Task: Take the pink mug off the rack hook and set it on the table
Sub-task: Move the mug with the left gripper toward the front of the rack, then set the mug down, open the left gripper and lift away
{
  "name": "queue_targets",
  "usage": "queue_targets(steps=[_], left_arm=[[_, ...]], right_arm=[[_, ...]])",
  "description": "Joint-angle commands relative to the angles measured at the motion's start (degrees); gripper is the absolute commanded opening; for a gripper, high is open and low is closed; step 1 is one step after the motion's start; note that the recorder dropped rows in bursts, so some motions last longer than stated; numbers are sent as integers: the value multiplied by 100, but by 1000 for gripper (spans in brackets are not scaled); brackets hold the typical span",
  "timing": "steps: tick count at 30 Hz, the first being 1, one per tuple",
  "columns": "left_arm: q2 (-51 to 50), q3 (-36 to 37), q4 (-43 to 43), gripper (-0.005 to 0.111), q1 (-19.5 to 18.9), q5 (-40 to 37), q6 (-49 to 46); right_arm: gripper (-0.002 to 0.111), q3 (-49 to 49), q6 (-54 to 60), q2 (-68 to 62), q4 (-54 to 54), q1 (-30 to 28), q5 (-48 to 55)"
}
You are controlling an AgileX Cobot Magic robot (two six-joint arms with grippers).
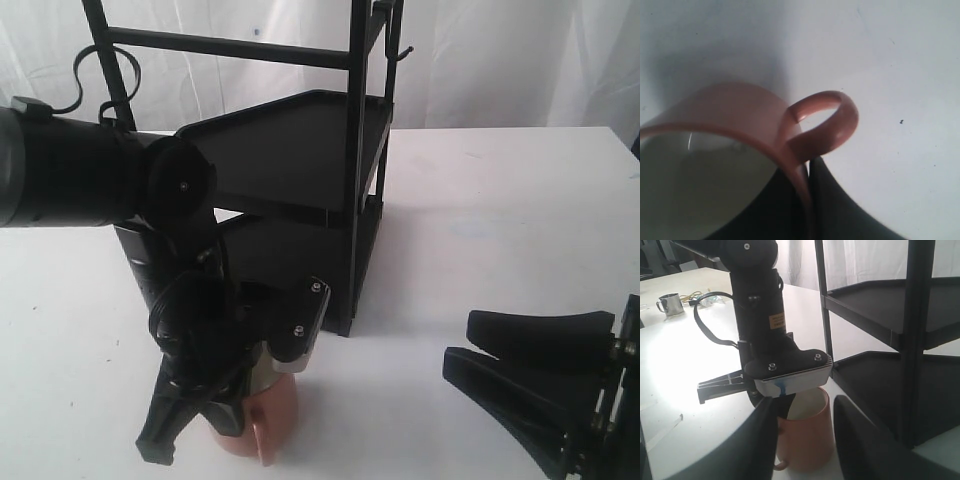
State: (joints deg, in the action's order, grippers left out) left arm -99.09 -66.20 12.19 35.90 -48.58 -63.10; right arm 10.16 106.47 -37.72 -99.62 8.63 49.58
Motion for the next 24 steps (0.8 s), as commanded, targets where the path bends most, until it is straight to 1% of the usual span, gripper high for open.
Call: queue_targets(steps=[1,5,6,9,13,24], left_arm=[[-18,47,-114,17,21,6,198],[-18,47,-114,39,21,7,335],[-18,47,-114,49,21,7,394],[-18,47,-125,59,21,18,537],[42,47,-299,63,21,41,705],[1016,47,-378,63,21,-152,979]], right_arm=[[36,40,-35,41,-32,4,11],[36,40,-35,41,-32,4,11],[36,40,-35,41,-32,4,11],[36,40,-35,41,-32,4,11],[36,40,-35,41,-32,4,11],[36,40,-129,41,-32,4,10]])
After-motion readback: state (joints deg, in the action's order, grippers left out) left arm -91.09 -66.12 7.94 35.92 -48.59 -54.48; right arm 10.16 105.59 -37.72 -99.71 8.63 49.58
